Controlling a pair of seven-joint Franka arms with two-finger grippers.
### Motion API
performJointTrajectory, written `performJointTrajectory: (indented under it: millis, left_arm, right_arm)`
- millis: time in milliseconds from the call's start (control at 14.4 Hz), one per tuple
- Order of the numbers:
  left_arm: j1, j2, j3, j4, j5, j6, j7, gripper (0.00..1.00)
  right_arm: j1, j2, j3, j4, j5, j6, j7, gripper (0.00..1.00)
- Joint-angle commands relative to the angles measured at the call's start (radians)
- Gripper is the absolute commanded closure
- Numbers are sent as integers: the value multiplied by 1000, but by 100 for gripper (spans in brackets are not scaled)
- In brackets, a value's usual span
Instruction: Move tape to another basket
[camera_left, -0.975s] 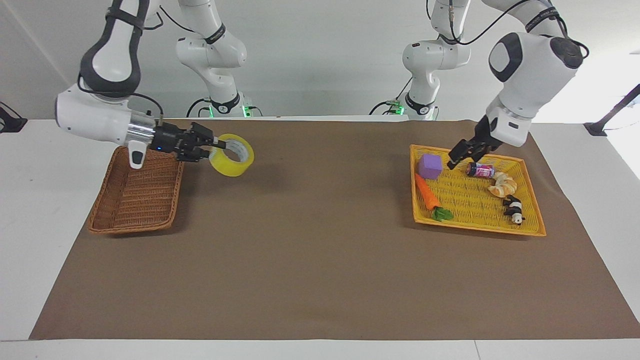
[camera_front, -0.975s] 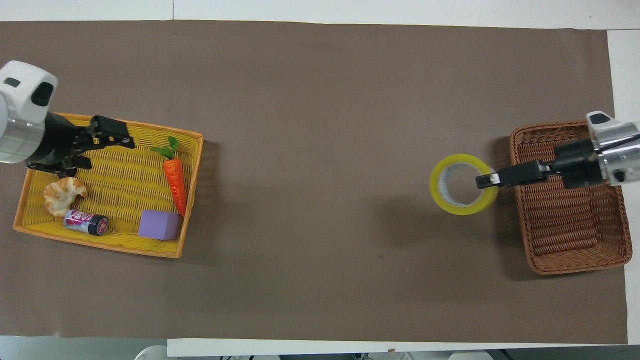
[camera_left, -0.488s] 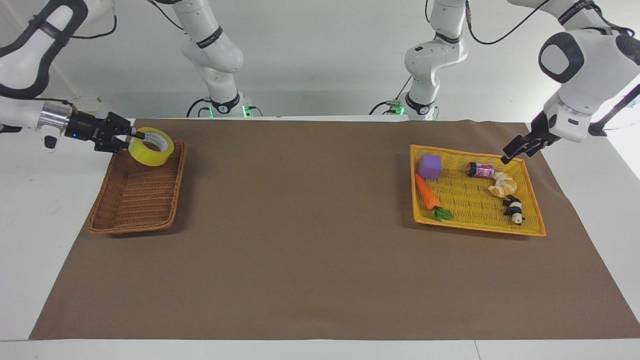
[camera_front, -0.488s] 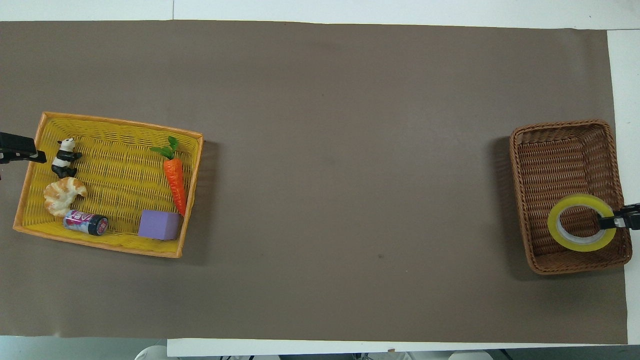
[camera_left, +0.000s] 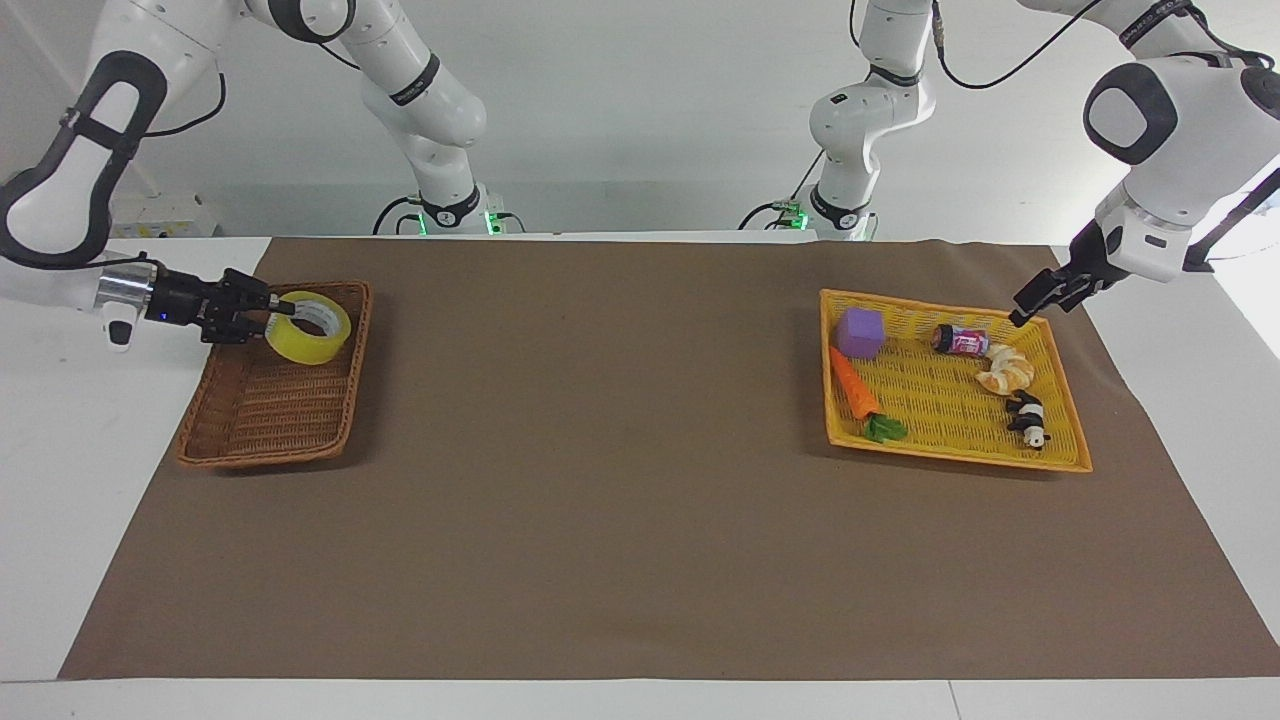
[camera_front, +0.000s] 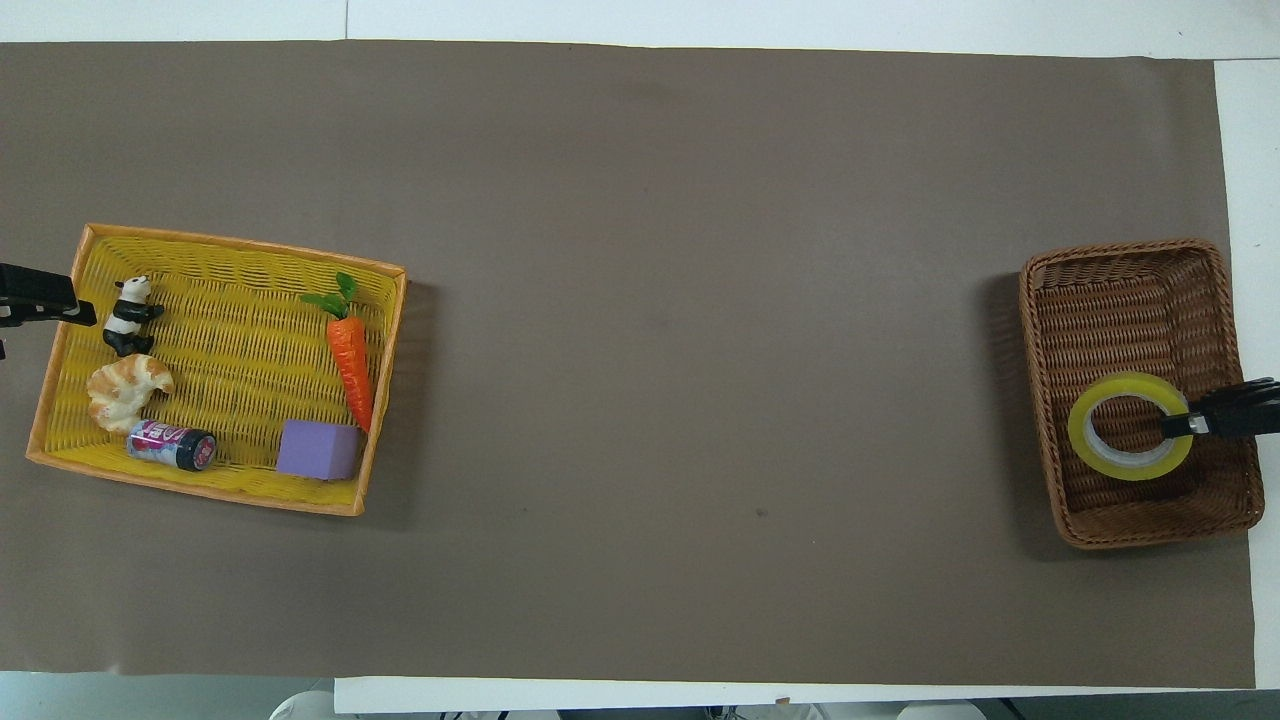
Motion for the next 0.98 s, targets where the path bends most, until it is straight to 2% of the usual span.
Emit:
performJointTrajectory:
  millis: [0,139,279,418,557,697,766,836,905]
  left_arm:
    - [-22,-6,3,25,59,-28,10,0]
    - [-142,35,74,133,128,-124,21,0]
    - [-177,84,90,258,135,-236,21,0]
    - [-211,121,95,339,136,-310,22,0]
    - [-286,124,151,343,138,-315,22,0]
    - [-384,123,249,341,147,-317,33,0]
    - [-391,123,257,341,147,-320,38,0]
    - [-391,119,257,341,146,-326,39,0]
    - [-391,119,259,343,144,-326,44,0]
  right_arm:
    - [-9,10,4,12,-16,9,-31,100]
    - [-10,9,4,-5,-16,20,-36,100]
    - [-17,2,4,-31,-16,23,-48,100]
    - [-15,-4,2,-57,-19,60,-74,100]
    - [-18,4,2,-57,-33,78,-77,100]
    - [-26,35,4,-53,-33,77,-115,99]
    - [-24,36,4,-45,-33,72,-114,98]
    - [-21,39,4,-45,-37,83,-123,88]
    - [-17,39,2,-45,-37,103,-123,23]
